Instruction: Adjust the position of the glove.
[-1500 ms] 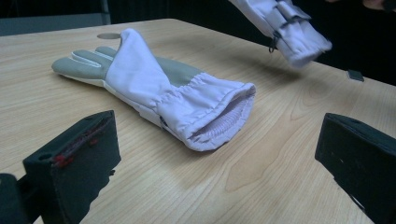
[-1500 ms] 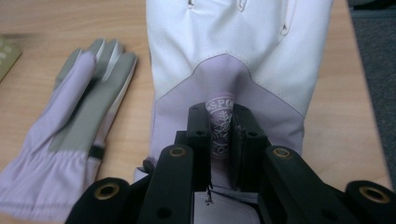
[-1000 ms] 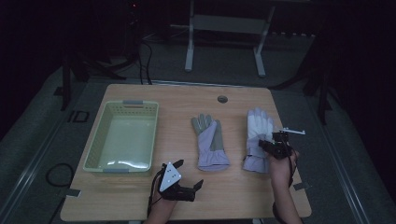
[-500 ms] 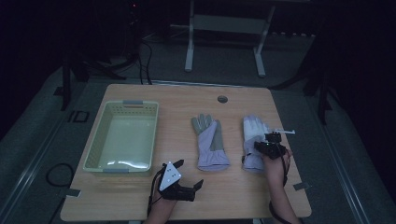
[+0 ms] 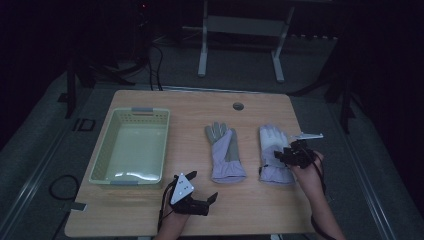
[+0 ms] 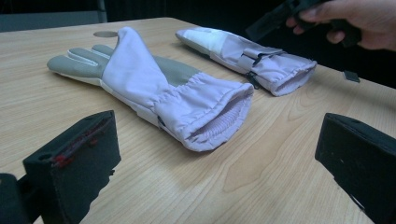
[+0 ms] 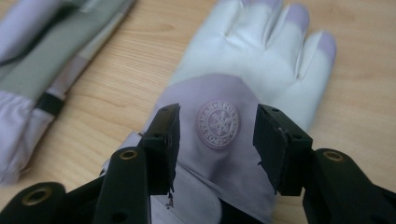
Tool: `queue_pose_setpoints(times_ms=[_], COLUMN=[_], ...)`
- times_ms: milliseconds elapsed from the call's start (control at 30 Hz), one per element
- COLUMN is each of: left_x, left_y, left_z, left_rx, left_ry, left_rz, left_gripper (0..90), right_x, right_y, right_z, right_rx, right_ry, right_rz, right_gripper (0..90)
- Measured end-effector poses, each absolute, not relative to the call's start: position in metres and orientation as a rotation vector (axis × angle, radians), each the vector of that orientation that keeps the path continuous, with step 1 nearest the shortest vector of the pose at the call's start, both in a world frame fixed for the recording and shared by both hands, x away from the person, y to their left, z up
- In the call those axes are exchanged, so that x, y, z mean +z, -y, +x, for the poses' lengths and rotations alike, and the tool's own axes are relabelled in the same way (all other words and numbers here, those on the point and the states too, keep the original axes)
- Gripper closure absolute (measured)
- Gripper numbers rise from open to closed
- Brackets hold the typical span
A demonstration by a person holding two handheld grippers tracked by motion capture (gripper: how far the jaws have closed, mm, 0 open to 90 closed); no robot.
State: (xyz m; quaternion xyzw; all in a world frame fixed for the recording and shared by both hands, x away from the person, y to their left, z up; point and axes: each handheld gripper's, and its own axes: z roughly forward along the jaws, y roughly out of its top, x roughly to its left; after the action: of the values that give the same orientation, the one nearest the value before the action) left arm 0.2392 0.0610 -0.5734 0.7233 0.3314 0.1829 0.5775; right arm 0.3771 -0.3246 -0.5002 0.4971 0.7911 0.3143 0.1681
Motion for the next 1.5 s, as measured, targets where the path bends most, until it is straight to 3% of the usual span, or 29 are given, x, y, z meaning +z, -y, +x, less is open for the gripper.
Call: queue_pose_setpoints(times_ms=[267,567,900,1133,1500], left_x=[-0.573,-0.573,-0.573,-0.573,-0.573], left_y=[-0.061,-0.061,-0.060,-0.061,-0.061], left_z=[0.239,0.239,0.239,0.239,0.239], left_rx=[0.427,0.426,0.428,0.428,0.428], left_ry=[-0.777,-0.774,-0.770,-0.771,-0.776], left_rz=[1.693,1.693,1.693,1.695,1.694], left_gripper=[0.0,0.0,0.0,0.0,0.0], right_x=[-0.497,-0.532,-0.536,-0.522,-0.461], right_y=[0.332,0.327,0.320,0.331,0.328], right_z=[0.376,0.390,0.385,0.380,0.374], right_rx=[0.890,0.841,0.851,0.939,1.009], right_ry=[-2.275,-2.282,-2.264,-2.199,-2.159], right_rz=[1.326,1.404,1.439,1.525,1.469], right_gripper=[49.4,52.5,74.5,78.8,79.9])
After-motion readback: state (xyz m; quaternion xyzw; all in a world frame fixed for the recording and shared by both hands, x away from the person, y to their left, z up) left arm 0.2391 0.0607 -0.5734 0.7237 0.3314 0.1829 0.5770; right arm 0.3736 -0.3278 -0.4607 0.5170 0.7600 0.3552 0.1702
